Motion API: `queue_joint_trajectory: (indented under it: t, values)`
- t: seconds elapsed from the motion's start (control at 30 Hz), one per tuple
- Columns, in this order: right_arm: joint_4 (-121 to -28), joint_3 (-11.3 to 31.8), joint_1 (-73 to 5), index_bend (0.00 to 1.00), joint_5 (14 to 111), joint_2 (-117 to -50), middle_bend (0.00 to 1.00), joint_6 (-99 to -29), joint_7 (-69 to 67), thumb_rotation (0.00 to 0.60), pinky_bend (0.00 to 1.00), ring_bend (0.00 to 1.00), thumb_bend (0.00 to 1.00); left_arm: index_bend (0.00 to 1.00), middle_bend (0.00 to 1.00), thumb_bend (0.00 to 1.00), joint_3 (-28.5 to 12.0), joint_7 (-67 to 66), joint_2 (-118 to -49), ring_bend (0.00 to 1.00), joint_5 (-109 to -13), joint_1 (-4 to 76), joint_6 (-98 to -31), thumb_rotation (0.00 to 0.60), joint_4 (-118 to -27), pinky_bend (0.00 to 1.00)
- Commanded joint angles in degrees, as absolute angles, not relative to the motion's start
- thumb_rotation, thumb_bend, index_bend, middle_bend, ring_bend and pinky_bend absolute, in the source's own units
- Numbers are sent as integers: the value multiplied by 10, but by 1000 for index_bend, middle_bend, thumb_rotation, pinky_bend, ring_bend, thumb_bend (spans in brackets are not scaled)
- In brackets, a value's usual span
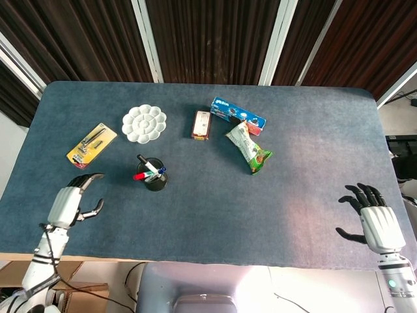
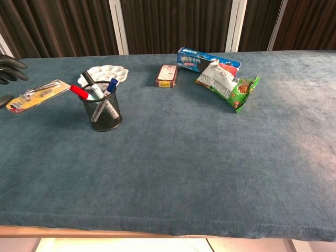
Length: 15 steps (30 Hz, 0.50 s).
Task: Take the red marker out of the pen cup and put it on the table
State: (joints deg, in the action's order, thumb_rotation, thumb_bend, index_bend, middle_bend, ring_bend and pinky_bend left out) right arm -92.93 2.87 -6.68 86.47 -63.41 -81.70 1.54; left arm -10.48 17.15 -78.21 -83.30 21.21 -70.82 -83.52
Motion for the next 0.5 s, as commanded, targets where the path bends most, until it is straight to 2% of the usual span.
queue_joint_trajectory:
  t: [0.03, 0.2, 0.5]
  values:
    - [-930, 29, -66, 481, 864, -634, 287, -817, 16, 600, 228, 140, 152, 249, 261, 404, -135, 163, -853, 220, -806, 266, -667, 600, -765, 232]
    - [-929, 29, -66, 481, 863, -634, 287, -818, 14, 600, 229, 141, 153, 283, 244, 345, -147, 143, -911, 206, -784, 295, -655, 600, -712, 228]
    - [-929, 29, -66, 481, 864, -633, 286, -818, 12, 600, 229, 140, 152, 421, 265, 324, -171, 137, -981, 212, -750, 318, -668, 600, -648, 229]
